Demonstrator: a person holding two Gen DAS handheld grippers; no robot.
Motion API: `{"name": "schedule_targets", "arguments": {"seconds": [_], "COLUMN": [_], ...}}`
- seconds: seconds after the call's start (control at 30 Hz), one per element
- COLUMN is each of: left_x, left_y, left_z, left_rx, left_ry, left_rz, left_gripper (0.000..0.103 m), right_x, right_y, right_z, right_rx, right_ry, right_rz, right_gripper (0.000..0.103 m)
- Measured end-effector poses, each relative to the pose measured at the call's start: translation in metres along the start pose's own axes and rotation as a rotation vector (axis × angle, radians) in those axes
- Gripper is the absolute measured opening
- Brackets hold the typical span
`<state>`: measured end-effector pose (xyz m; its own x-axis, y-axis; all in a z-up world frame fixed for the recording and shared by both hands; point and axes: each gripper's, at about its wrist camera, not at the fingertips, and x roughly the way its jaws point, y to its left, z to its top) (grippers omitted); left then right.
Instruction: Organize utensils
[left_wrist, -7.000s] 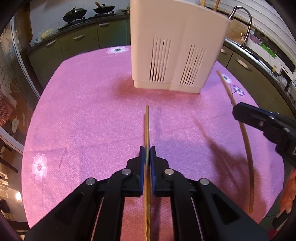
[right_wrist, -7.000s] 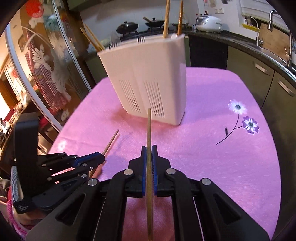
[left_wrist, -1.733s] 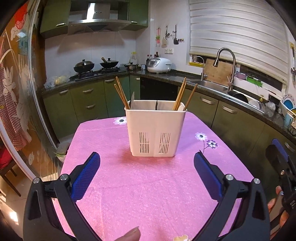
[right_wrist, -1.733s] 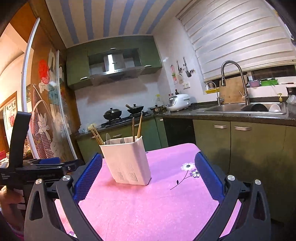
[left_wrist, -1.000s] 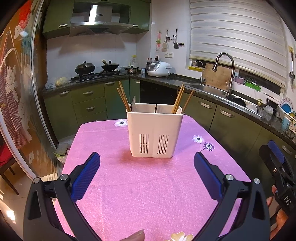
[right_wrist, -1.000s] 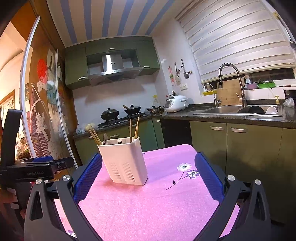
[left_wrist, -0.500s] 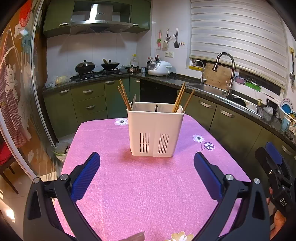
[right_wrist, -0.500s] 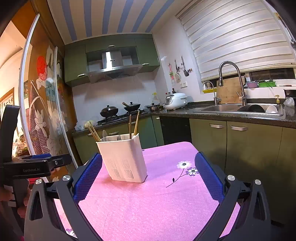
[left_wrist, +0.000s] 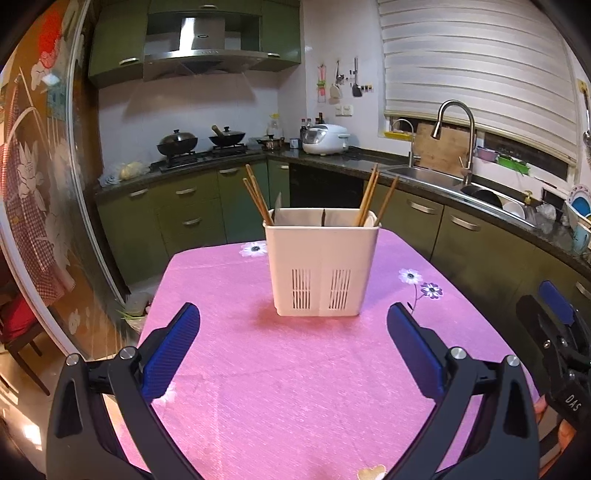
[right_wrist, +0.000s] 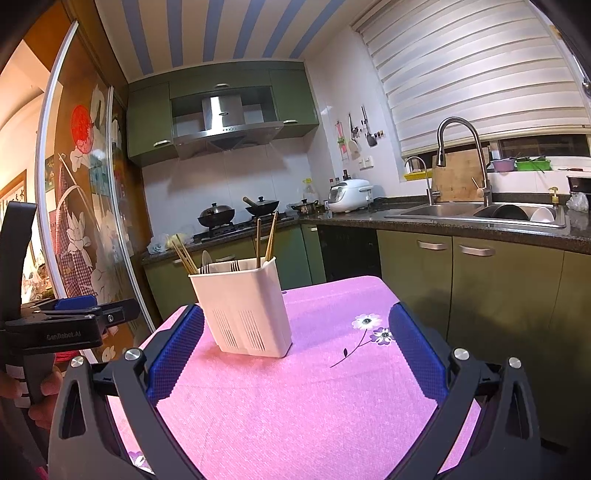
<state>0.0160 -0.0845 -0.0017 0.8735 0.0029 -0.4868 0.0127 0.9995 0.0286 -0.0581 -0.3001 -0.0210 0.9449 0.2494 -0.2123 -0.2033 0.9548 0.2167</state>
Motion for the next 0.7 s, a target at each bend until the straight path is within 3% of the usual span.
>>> {"name": "schedule_targets", "arguments": {"seconds": [0.7], "left_x": [0.0012], "left_y": [0.0036], "left_z": [-0.0012], "left_rx": [-0.012], "left_ry": [0.014], "left_rz": [-0.019], "left_gripper": [0.097], "right_x": [0.0023], "right_y": [-0.0034], "right_z": [-0.0011], "right_rx": [-0.015], "right_ry": [0.003], "right_rz": [-0.012], "right_gripper": [0.099]}}
